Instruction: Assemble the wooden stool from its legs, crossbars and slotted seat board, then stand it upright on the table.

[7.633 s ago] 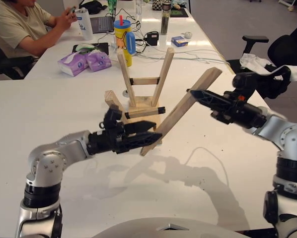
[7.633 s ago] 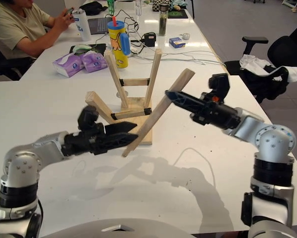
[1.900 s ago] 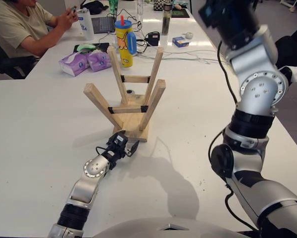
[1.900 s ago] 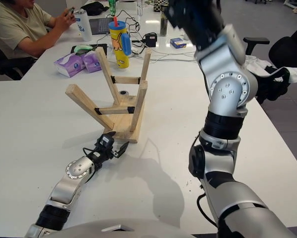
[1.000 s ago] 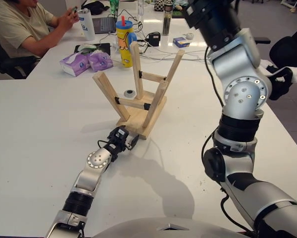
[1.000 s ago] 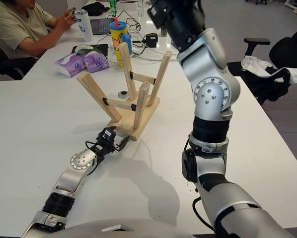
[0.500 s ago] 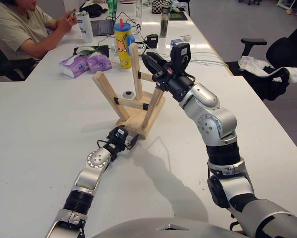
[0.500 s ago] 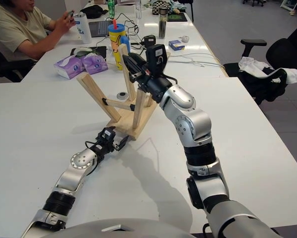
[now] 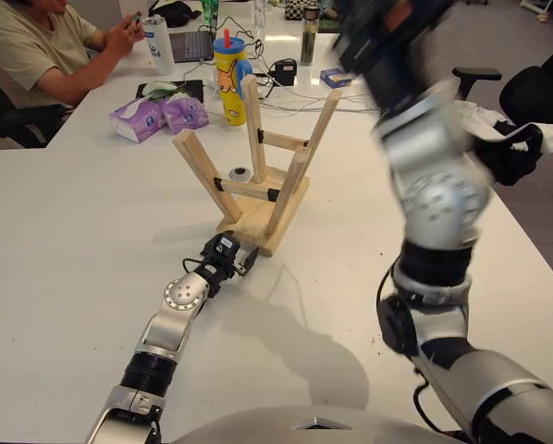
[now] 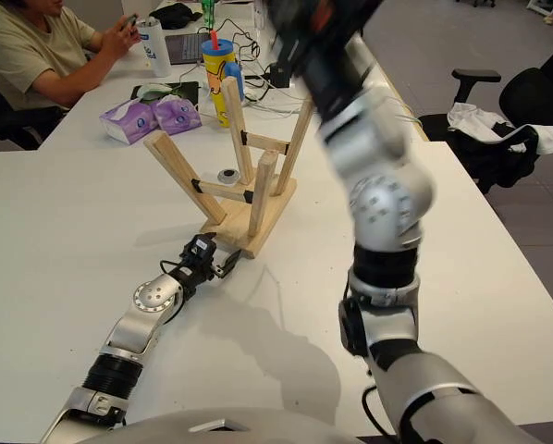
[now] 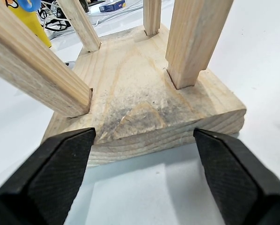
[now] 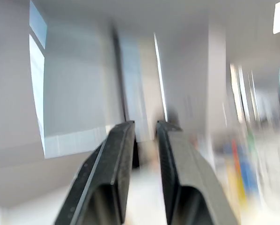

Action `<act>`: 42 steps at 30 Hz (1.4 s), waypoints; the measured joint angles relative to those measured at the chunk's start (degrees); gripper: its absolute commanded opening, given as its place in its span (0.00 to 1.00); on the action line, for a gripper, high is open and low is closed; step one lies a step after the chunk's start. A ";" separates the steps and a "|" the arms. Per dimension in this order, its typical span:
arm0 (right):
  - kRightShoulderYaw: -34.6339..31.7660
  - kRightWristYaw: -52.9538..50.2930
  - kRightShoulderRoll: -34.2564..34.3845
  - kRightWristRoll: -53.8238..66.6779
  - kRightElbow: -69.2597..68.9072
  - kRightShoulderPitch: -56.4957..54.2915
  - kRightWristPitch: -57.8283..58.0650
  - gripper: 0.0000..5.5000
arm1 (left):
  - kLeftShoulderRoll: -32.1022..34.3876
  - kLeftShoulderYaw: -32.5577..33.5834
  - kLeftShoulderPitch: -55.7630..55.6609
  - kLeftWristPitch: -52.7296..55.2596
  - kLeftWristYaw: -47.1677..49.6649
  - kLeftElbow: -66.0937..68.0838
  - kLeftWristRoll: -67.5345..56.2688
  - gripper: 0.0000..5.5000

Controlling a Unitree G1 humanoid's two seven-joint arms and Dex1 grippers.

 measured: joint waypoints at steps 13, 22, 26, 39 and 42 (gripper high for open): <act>0.31 3.46 -3.39 -4.62 0.71 1.23 -3.72 0.17 | -1.27 -0.37 0.03 0.34 0.26 1.28 0.02 0.71; -8.31 -2.28 -11.04 -13.44 5.69 9.75 -1.07 0.17 | -1.19 -0.09 -0.36 5.90 0.22 -2.09 -0.14 0.71; -2.36 3.85 -15.46 -15.28 5.63 16.39 7.45 0.17 | -0.91 -0.64 -1.17 15.28 -0.20 -7.32 -0.15 0.71; -5.14 16.56 -12.87 5.92 -9.63 18.53 24.74 0.17 | 0.33 -5.31 -2.16 37.97 -6.15 -21.99 -5.01 0.71; -4.05 14.78 -10.70 6.15 -10.99 18.55 24.95 0.13 | -0.09 -6.34 -2.31 39.41 -6.16 -23.04 -5.74 0.71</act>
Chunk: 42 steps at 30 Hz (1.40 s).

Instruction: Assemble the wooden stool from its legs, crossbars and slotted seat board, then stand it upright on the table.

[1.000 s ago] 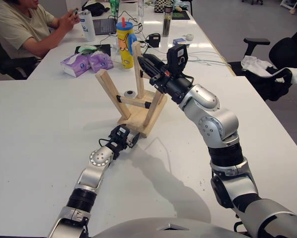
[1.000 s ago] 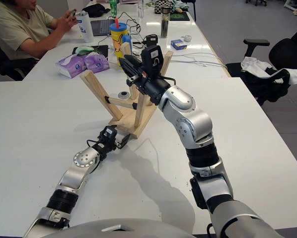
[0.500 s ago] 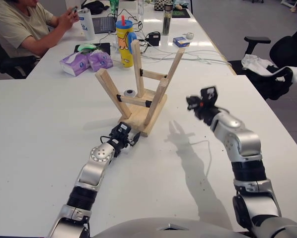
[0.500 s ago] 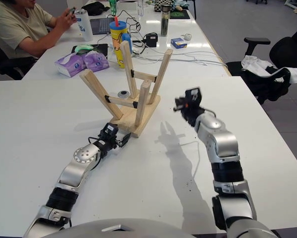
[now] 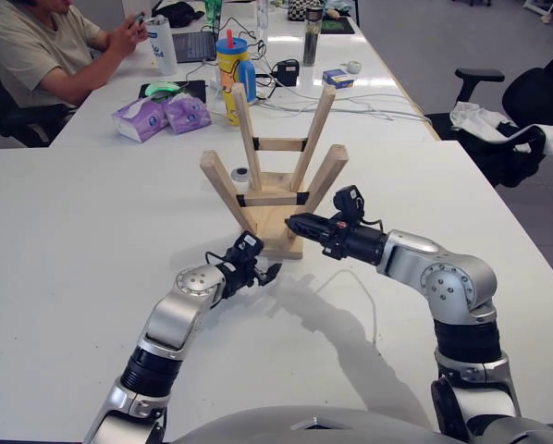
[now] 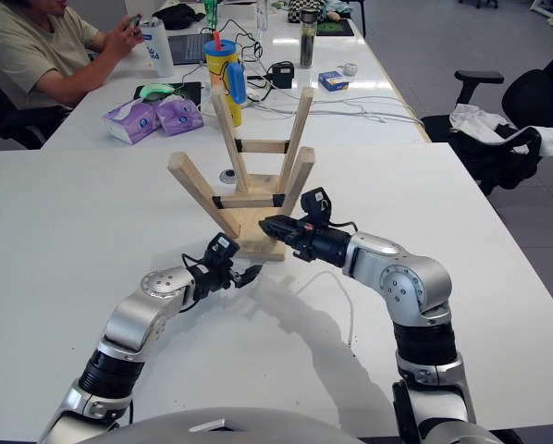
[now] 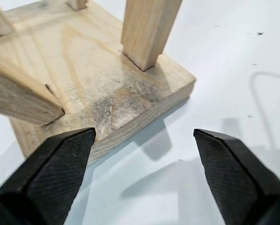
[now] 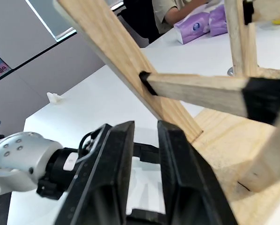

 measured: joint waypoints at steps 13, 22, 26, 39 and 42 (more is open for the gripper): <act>-0.91 -7.13 -0.47 -9.20 -9.94 18.00 -10.37 0.01 | -4.85 24.10 18.76 -0.83 5.20 -28.21 -12.80 0.71; -9.45 -19.79 0.91 -20.83 -3.92 9.99 -22.30 0.01 | -5.37 30.40 8.72 -12.83 22.23 -21.25 -1.98 0.71; -9.94 -22.11 1.41 -22.69 -2.26 2.65 -25.62 0.01 | -2.92 29.66 1.14 -15.50 24.73 -14.80 1.67 0.71; 8.62 -14.50 2.16 -26.98 1.63 -0.09 -17.22 0.01 | -2.84 16.70 -3.30 -11.85 23.46 -4.09 7.88 0.71; 8.32 -11.46 -0.06 -26.91 3.98 1.19 -16.77 0.01 | -1.36 17.25 -2.45 -11.75 21.63 -4.27 7.68 0.71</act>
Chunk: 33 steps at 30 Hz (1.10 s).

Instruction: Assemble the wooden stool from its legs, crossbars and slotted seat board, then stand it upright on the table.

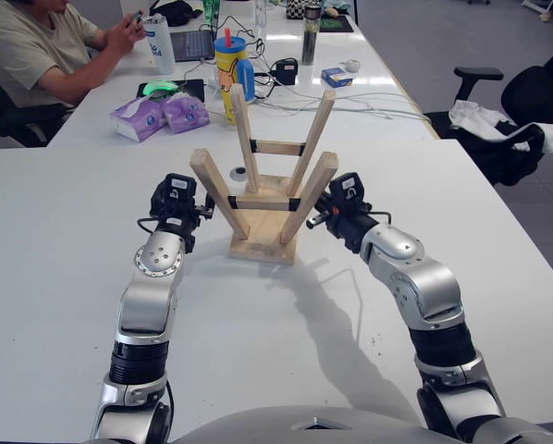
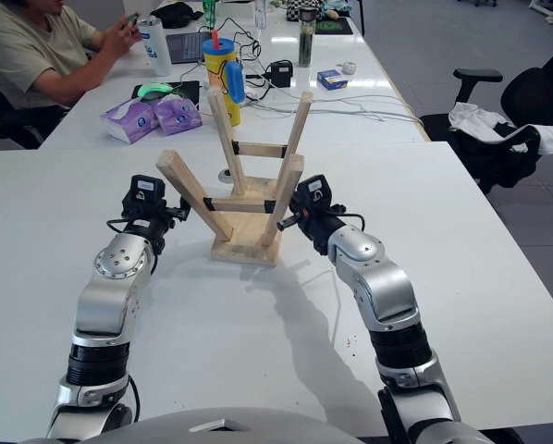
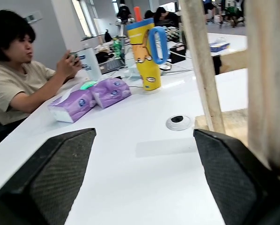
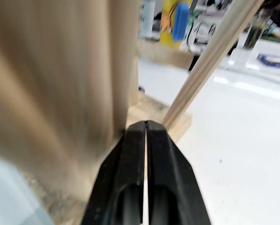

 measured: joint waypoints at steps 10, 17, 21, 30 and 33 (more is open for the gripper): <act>-6.76 9.31 -0.80 0.91 17.65 -8.19 -15.57 0.01 | 6.68 1.59 18.18 -0.11 -7.61 -3.84 -1.55 0.71; -3.55 31.00 -1.39 2.97 24.60 -13.91 -27.50 0.01 | 12.66 -2.19 19.36 -2.09 -14.83 -3.52 -1.40 0.71; 2.70 45.02 -2.36 4.77 23.45 -13.89 -27.49 0.01 | 10.73 -4.93 17.23 -0.82 -14.75 0.69 -1.41 0.71; 9.17 41.02 2.37 3.41 14.17 -8.48 -23.51 0.01 | 6.23 -4.94 13.00 -0.63 -10.37 4.91 -1.11 0.71; 8.43 34.20 3.29 3.99 7.27 -1.37 -20.28 0.01 | 5.23 -4.42 13.23 -0.75 -8.33 4.47 -0.87 0.71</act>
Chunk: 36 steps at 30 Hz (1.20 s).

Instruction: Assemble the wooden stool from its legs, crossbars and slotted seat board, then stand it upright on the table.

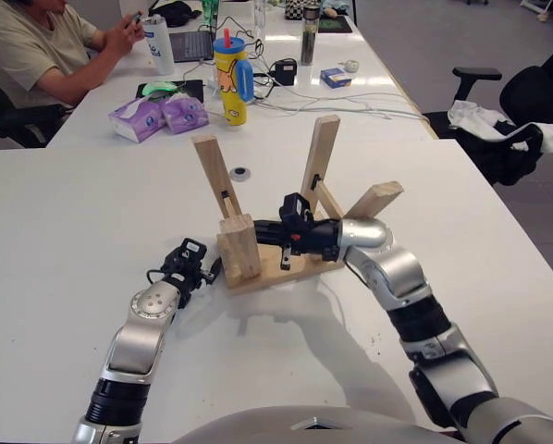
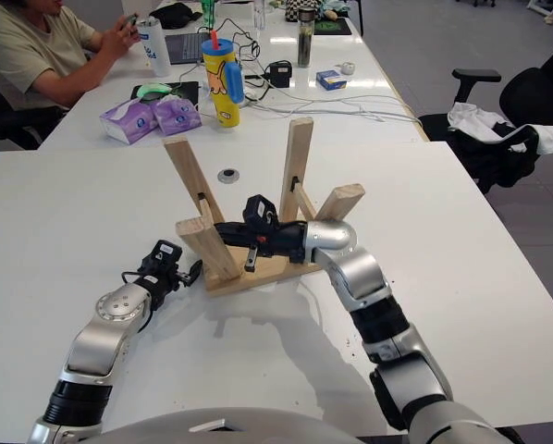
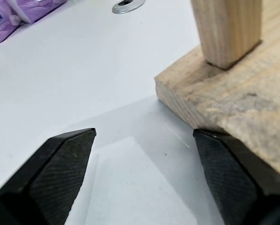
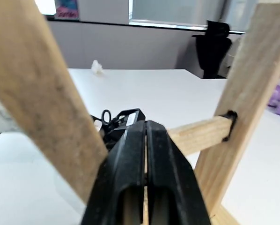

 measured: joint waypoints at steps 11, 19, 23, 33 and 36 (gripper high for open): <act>-20.50 -14.75 -10.06 8.31 -22.64 34.66 13.34 0.01 | -0.35 6.75 29.71 -10.65 3.36 -19.80 0.45 0.71; -20.33 -21.54 -11.78 -5.53 0.12 24.53 4.10 0.01 | 1.97 3.02 27.81 -13.90 -0.06 -14.19 1.84 0.71; -16.95 -21.49 -10.52 -7.86 3.01 22.71 2.30 0.01 | 3.10 1.24 19.98 -13.20 -0.96 -9.33 3.62 0.71; -14.87 -19.90 -9.88 -8.01 4.16 20.50 3.66 0.01 | 9.09 -4.66 15.46 -5.18 -13.00 -13.40 -0.33 0.71; -15.13 -18.91 -10.33 -6.02 2.69 20.33 7.07 0.01 | 9.66 -2.80 14.39 -0.37 -15.40 -14.41 -4.45 0.71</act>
